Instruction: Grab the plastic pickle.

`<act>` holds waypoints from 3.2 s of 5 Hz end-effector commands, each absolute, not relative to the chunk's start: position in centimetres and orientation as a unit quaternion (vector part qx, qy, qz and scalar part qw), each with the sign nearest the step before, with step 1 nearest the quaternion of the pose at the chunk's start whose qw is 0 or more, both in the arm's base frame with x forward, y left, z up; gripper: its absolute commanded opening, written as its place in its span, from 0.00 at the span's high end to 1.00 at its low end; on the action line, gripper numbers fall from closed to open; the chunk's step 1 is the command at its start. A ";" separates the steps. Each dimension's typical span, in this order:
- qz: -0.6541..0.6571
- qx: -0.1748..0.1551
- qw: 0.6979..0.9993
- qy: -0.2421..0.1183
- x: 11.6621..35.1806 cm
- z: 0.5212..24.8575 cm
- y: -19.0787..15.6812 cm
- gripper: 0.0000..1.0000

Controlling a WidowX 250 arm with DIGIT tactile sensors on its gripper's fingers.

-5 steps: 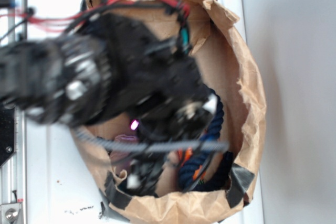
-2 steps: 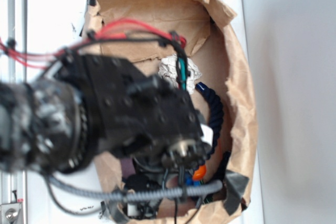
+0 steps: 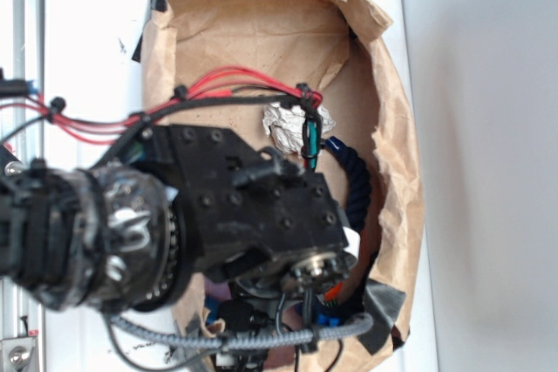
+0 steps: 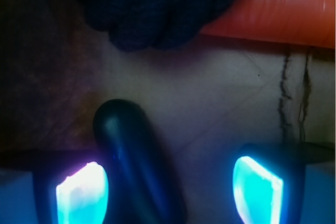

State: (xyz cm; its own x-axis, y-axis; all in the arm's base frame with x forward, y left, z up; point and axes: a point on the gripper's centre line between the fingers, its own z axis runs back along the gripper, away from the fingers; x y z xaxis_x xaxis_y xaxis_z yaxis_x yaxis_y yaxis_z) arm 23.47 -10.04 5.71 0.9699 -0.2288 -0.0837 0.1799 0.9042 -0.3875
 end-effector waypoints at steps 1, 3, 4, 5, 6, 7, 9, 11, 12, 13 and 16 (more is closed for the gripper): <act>-0.178 -0.195 0.963 0.053 21.0 7.1 -10.3 0.00; -0.201 -0.203 0.955 0.077 19.7 5.0 -11.6 0.00; -0.208 -0.176 0.960 0.068 18.3 3.7 -12.7 0.00; -0.204 -0.132 0.969 0.039 18.8 3.6 -12.3 0.00; -0.181 -0.099 0.978 0.012 19.2 4.5 -11.8 0.00; -0.146 -0.103 0.984 0.017 19.6 5.6 -11.4 0.00; -0.044 -0.169 0.985 0.006 29.4 9.3 -6.6 0.00; -0.013 -0.180 0.984 0.003 32.1 9.9 -4.6 0.00; -0.062 -0.162 0.985 -0.011 30.5 10.0 -5.2 0.00; -0.095 -0.139 0.985 -0.034 27.9 9.9 -4.7 0.00; -0.111 -0.188 0.975 -0.035 25.5 9.0 -5.1 0.00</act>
